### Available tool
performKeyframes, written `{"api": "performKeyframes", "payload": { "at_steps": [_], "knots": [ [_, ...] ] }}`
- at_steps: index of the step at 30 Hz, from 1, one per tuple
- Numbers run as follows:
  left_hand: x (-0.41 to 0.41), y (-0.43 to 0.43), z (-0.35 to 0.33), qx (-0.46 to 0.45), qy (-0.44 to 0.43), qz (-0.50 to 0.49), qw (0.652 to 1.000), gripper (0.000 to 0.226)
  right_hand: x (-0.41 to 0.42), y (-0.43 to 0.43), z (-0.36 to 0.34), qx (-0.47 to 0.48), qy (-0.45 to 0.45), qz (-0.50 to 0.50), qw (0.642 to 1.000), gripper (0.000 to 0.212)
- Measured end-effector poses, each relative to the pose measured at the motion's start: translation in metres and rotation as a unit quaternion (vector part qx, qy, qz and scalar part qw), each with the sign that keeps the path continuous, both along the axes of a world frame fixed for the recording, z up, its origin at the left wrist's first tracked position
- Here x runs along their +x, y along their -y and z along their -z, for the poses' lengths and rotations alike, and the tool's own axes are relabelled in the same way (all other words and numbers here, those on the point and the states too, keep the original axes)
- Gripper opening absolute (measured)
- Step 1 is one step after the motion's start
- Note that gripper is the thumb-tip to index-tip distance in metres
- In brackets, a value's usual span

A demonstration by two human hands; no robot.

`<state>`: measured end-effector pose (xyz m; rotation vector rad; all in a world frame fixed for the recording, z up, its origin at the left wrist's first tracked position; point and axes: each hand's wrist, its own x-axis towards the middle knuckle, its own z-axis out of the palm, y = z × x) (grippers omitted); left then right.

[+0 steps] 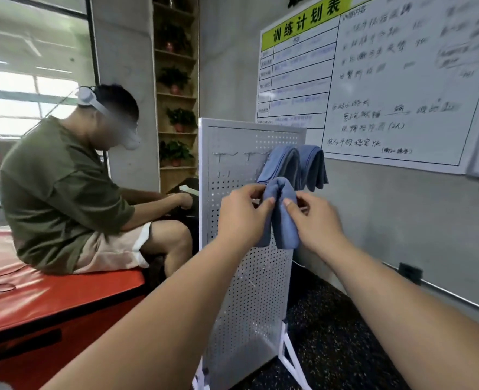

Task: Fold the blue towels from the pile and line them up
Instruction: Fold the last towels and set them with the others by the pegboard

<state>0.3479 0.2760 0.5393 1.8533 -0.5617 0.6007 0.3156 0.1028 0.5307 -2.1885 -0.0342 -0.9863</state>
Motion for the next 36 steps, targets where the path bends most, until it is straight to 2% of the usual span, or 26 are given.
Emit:
{"api": "performKeyframes", "payload": {
  "at_steps": [3, 8, 16, 26, 36],
  "knots": [
    [0.005, -0.001, -0.042, 0.021, 0.043, -0.024, 0.999, 0.031, 0.008, 0.003, -0.037, -0.025, 0.038, 0.01, 0.999, 0.019],
    [0.014, -0.003, -0.098, 0.069, 0.107, -0.054, 0.99, 0.025, 0.027, 0.012, -0.084, -0.062, 0.042, 0.033, 0.997, 0.023],
    [0.052, 0.005, -0.136, 0.137, 0.13, -0.112, 0.976, 0.023, 0.067, 0.022, -0.114, -0.057, 0.042, 0.046, 0.996, 0.021],
    [0.096, 0.022, -0.118, 0.191, 0.102, -0.174, 0.961, 0.02, 0.117, 0.022, -0.094, -0.03, -0.023, 0.048, 0.998, 0.027],
    [0.118, 0.02, -0.098, 0.125, 0.12, -0.183, 0.968, 0.019, 0.148, 0.008, -0.076, 0.007, -0.001, 0.035, 0.999, 0.021]
  ]
}}
